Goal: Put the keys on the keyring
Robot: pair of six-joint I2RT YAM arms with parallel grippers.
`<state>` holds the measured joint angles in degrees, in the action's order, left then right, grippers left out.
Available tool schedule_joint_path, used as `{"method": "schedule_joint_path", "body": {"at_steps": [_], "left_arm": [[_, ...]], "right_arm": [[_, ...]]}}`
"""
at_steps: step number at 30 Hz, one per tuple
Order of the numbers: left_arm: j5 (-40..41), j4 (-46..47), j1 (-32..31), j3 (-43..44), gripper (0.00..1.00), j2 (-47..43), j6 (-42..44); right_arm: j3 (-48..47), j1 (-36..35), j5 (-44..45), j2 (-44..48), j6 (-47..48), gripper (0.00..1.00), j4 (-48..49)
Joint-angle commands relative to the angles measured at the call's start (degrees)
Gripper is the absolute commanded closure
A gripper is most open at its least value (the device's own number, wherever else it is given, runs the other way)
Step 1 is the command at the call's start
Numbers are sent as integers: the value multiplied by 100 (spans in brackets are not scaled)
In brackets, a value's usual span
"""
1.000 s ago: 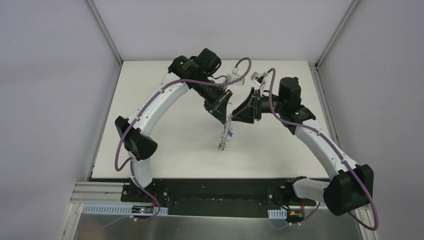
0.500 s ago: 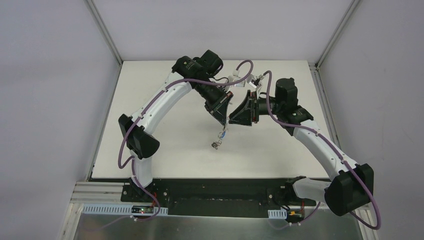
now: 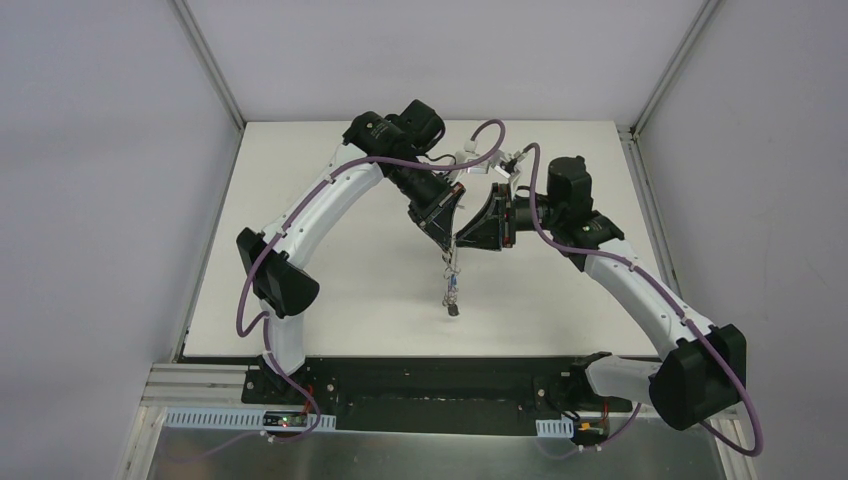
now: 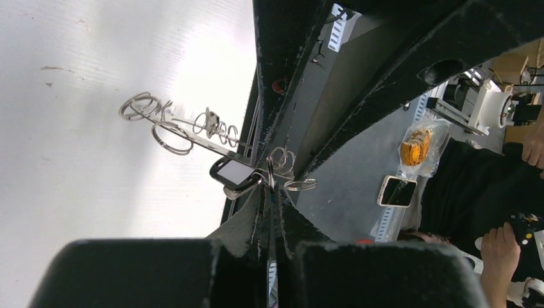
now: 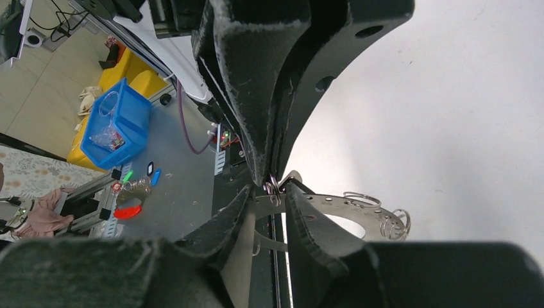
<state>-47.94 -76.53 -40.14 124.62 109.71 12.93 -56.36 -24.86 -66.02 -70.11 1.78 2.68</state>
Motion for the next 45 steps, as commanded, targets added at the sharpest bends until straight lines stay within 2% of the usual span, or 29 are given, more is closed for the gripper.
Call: {"method": "schedule_joint_path", "body": {"at_steps": [1, 14, 23, 26, 32, 34, 38, 42, 45], "left_arm": [[-309, -3, -64, 214, 100, -11, 74], [-508, 35, -64, 150, 100, -34, 88], [-780, 601, -9, -179, 100, -177, -174], [-797, 781, 36, -304, 100, -262, -292], [-824, 832, 92, -353, 100, -309, -343], [-835, 878, 109, -390, 100, -327, -378], [-912, 967, 174, -418, 100, -328, -461], [-1101, 1259, 287, -615, 86, -440, -606], [-1192, 2001, 348, -1046, 78, -688, -915]], "right_arm": [[-226, -136, -218, -80, 136, 75, 66], [-205, -225, -202, -174, 125, 71, 116], [116, -197, -394, -53, -381, 81, 787], [157, -117, -406, -17, -493, 89, 901], [194, -87, -453, 6, -587, 94, 980], [204, -80, -456, 14, -618, 99, 988], [204, 82, -439, 30, -895, 100, 1215], [198, 296, -382, 98, -1500, 100, 1743], [175, 372, -306, 112, -1878, 100, 1976]]}}
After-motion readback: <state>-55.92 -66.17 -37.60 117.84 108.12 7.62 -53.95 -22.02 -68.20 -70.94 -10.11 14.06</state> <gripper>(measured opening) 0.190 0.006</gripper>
